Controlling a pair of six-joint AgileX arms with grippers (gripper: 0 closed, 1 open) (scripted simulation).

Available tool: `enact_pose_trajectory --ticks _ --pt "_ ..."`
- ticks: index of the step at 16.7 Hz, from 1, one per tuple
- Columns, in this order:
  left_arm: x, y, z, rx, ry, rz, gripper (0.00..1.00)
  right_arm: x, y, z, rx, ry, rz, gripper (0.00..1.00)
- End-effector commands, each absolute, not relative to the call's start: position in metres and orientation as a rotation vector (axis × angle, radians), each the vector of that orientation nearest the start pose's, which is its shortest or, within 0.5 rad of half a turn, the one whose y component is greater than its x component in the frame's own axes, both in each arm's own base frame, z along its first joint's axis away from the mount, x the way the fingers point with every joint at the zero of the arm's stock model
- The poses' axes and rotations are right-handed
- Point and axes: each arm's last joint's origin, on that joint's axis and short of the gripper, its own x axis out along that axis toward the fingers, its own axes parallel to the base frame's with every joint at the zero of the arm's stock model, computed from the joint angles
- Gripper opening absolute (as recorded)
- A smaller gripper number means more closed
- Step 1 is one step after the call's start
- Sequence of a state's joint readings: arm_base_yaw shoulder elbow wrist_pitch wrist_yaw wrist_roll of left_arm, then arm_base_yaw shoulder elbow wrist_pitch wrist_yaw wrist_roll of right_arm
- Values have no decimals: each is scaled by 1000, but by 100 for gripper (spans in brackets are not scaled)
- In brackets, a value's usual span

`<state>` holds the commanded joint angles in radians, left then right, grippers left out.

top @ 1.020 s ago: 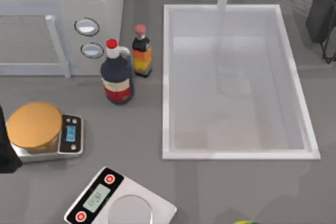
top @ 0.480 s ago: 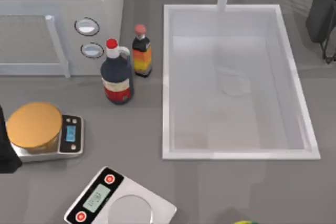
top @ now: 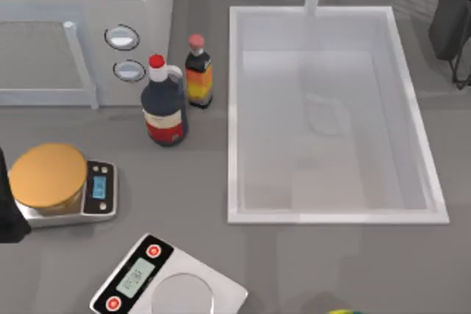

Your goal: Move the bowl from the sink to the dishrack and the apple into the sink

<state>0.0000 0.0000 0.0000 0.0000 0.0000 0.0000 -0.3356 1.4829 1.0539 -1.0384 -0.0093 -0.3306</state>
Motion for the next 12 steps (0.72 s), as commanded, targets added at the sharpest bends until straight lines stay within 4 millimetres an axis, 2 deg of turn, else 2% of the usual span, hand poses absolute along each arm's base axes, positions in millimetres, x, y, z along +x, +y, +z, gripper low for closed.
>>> enact_pose_trajectory --ticks 3,6,9,12 --pt "106 -1 160 0 0 0 100 266 -71 206 -100 1420 -28 0" --pt "106 -1 160 0 0 0 100 291 -43 193 -215 1290 -36 0" --pt "106 -1 160 0 0 0 100 317 2 189 -311 1042 -38 0" --pt "106 -1 160 0 0 0 100 333 60 198 -322 694 -25 0"
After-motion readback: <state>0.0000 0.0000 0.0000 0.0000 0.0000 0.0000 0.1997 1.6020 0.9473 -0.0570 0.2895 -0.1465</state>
